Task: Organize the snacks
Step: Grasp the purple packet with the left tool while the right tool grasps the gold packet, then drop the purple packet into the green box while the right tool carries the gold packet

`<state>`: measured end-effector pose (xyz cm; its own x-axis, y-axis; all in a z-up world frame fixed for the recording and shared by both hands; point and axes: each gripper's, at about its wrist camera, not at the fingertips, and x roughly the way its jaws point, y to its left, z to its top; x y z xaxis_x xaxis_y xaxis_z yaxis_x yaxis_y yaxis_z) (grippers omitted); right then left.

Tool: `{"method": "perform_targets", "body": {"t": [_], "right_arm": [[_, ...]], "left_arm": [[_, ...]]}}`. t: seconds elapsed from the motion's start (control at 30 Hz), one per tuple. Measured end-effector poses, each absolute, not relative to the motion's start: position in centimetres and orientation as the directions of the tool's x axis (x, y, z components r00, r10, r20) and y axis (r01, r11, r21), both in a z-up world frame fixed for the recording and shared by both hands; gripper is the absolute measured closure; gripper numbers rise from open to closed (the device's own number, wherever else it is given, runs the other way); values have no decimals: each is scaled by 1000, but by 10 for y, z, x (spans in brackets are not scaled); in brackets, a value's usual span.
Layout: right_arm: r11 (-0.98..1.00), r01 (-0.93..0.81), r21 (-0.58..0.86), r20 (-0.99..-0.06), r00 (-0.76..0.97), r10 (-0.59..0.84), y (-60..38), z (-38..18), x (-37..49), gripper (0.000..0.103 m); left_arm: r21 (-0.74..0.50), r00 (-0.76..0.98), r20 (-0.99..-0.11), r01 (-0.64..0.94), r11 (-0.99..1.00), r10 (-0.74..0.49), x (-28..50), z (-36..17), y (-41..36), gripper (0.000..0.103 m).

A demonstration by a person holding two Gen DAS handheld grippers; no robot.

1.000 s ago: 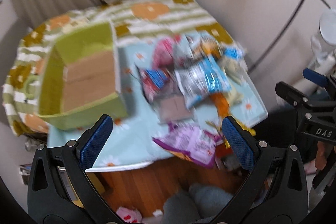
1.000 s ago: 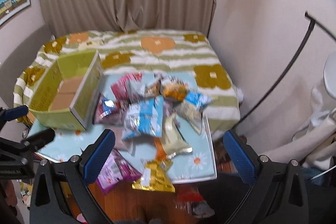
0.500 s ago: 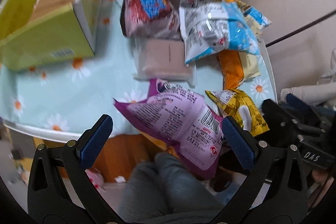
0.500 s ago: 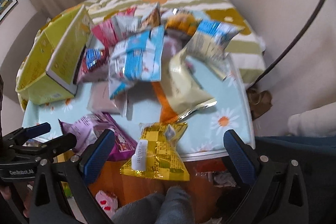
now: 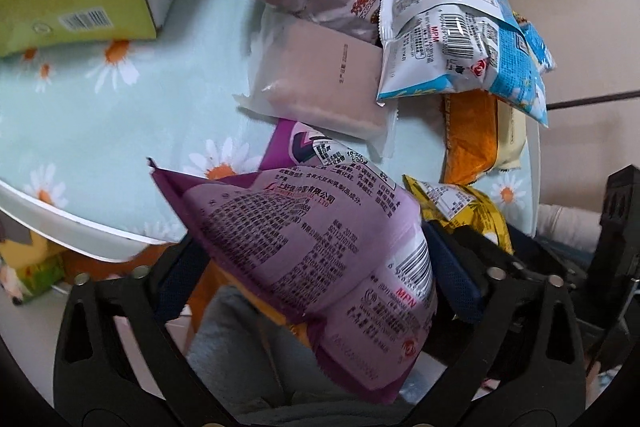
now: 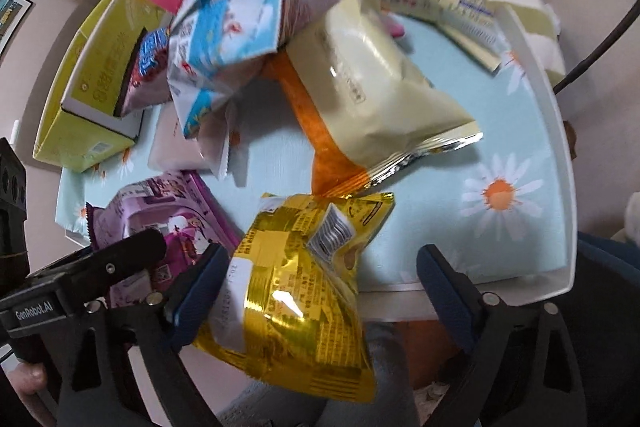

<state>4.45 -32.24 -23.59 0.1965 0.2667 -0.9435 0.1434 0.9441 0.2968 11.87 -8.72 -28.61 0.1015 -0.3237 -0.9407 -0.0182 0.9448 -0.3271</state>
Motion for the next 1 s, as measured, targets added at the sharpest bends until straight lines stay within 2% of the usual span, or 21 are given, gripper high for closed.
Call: {"method": "perform_targets", "body": {"t": [0.2, 0.27, 0.63, 0.87, 1.0], "right_arm": [[936, 127, 327, -937, 172, 304, -324, -243, 54, 14], [928, 128, 349, -931, 161, 328, -325, -245, 57, 19], [918, 125, 376, -924, 126, 361, -297, -265, 65, 30], [917, 119, 381, -921, 128, 367, -274, -271, 70, 48], [919, 98, 381, -920, 135, 367, -264, -269, 72, 53]], "left_arm": [[-362, 96, -930, -57, 930, -356, 120, -299, -89, 15], [-367, 99, -927, -57, 928, -361, 119, -300, -90, 18], [-383, 116, -920, -71, 921, -373, 116, -290, -71, 31], [-394, 136, -915, -92, 914, -381, 109, -283, -53, 33], [-399, 153, -912, -104, 911, -381, 108, -276, -42, 34]]}}
